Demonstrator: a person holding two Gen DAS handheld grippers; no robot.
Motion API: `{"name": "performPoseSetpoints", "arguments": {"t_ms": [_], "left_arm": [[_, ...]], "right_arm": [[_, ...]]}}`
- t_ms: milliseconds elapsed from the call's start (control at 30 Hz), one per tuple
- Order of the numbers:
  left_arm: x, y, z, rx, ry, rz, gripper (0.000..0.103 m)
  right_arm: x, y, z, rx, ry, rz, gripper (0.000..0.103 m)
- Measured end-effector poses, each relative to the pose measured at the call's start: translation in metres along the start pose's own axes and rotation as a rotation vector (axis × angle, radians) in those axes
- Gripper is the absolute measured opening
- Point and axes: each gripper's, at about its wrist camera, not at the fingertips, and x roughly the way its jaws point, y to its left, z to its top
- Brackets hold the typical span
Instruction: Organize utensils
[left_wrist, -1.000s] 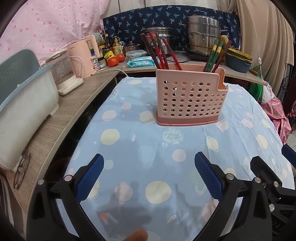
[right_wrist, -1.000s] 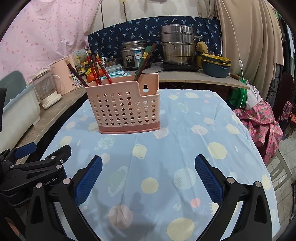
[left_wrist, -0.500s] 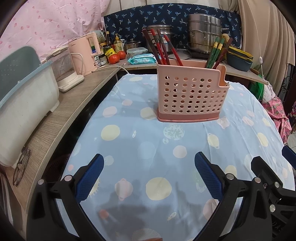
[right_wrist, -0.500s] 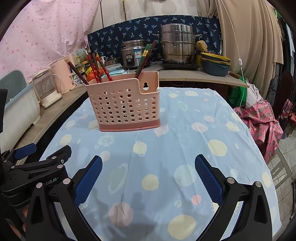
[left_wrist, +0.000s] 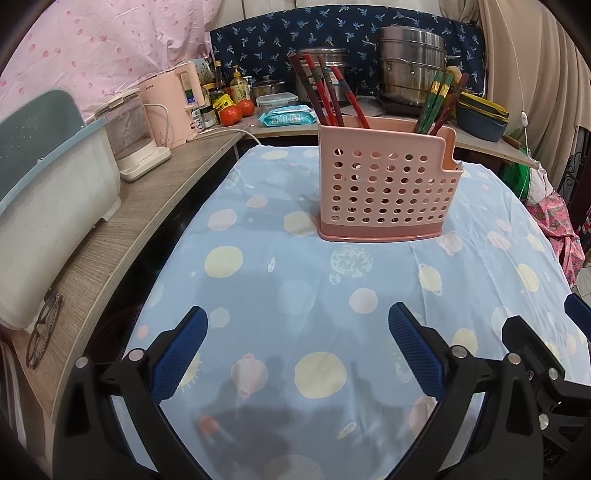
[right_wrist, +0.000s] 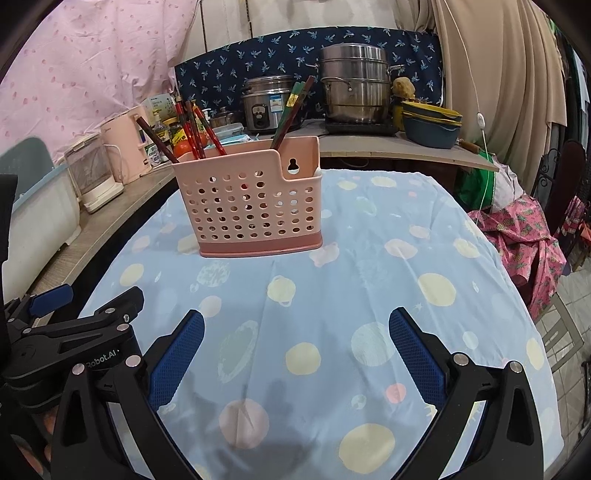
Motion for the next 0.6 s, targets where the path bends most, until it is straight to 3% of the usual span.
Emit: {"name": "performPoseSetpoints", "arguments": {"t_ms": [600], "left_arm": [[-0.0018, -0.0010, 0.0024, 0.009, -0.009, 0.002, 0.094]], "right_arm": [[0.0000, -0.0006, 0.0003, 0.001, 0.000, 0.000, 0.097]]}}
